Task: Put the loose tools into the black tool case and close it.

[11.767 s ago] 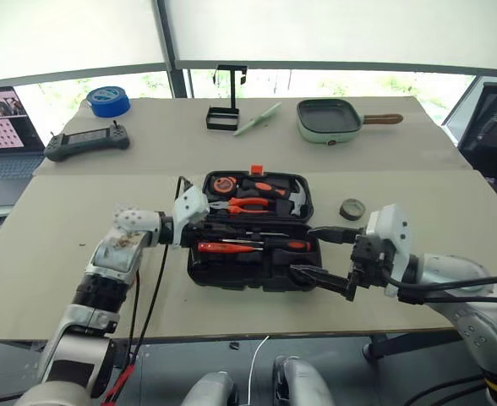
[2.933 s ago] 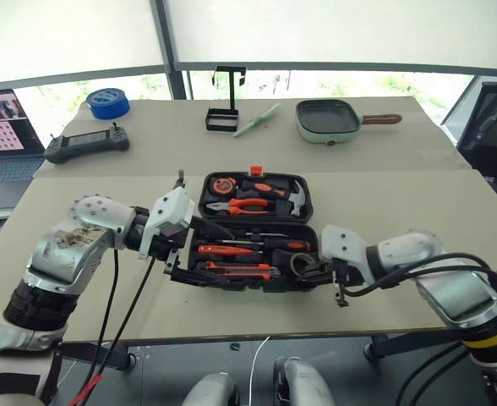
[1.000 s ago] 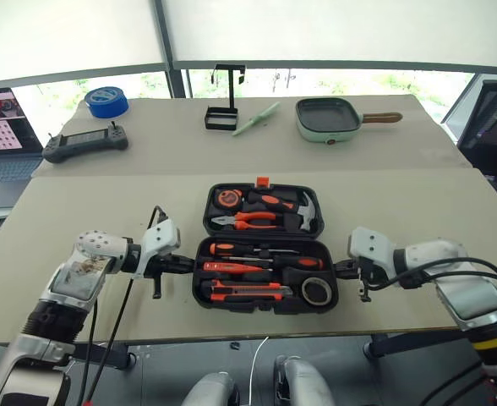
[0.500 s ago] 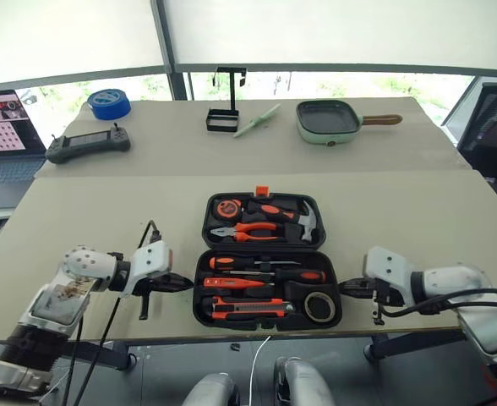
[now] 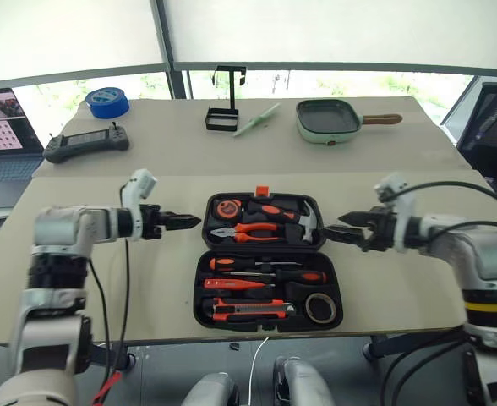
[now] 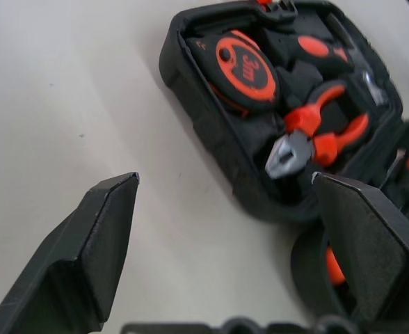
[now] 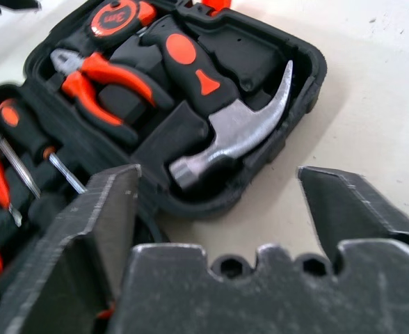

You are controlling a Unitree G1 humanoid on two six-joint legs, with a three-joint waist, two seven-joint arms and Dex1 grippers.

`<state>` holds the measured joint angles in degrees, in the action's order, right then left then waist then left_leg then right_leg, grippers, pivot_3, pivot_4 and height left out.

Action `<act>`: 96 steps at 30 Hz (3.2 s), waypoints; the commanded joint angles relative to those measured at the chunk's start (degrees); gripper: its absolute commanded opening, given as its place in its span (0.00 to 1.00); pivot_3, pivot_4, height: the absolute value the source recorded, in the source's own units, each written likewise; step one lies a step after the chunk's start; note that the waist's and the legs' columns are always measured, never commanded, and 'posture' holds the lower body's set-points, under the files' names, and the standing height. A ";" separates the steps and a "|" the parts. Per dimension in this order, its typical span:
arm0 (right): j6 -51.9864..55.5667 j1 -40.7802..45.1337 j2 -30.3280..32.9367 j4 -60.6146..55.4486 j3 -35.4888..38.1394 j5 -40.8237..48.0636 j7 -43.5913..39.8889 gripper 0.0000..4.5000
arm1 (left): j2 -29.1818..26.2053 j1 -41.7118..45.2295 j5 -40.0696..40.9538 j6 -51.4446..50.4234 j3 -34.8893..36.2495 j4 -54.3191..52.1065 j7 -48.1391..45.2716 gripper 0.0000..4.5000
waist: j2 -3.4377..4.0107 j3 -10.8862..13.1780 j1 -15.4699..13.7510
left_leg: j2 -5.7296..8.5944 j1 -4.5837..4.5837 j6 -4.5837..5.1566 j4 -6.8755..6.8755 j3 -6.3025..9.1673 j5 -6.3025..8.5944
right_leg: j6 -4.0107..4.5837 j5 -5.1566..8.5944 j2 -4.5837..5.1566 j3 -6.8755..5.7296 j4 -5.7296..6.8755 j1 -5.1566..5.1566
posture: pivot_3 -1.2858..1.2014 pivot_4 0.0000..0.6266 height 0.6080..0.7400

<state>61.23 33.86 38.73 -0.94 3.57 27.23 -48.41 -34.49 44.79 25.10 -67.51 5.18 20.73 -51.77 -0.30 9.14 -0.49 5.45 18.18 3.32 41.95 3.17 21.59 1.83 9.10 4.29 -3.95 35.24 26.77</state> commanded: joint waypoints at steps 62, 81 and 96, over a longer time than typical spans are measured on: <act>-70.67 -21.64 -13.92 -3.14 1.89 -28.13 28.15 0.01 | 11.13 -28.92 -15.15 61.10 1.52 -23.85 21.69 0.00 | 0.23 -0.22 1.04 | 0.13 -0.40 -0.09 -0.21 -0.23 -0.02 | 0.05 0.02 -0.03 0.32 0.15 0.16 | 0.52 0.24 1.00; -65.77 -54.29 6.80 -27.23 8.82 -8.91 5.20 0.77 | -0.23 -45.75 -0.88 43.68 13.47 -43.22 14.86 0.90 | 0.17 -0.21 0.78 | -0.23 -1.29 -0.17 -1.12 -0.36 0.01 | 0.08 0.20 -0.54 0.89 -0.22 -0.51 | 0.52 0.24 1.00; -48.93 -48.45 14.05 -31.97 -3.58 -5.31 -6.86 0.34 | -13.69 -7.29 -15.07 61.03 -8.18 7.08 -14.00 0.75 | -0.41 -0.16 -1.57 | -0.25 -1.18 -0.20 -1.01 -0.27 0.07 | 0.11 0.27 -0.73 1.01 -0.29 -0.53 | 0.52 0.24 1.00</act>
<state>11.16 -16.42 53.14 -32.72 1.74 22.75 -54.98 -49.84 32.70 14.08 -12.67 0.07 22.72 -64.58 -0.71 8.98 -2.06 5.19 17.08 3.11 41.05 2.90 21.65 1.95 9.35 3.57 -2.98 34.95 26.26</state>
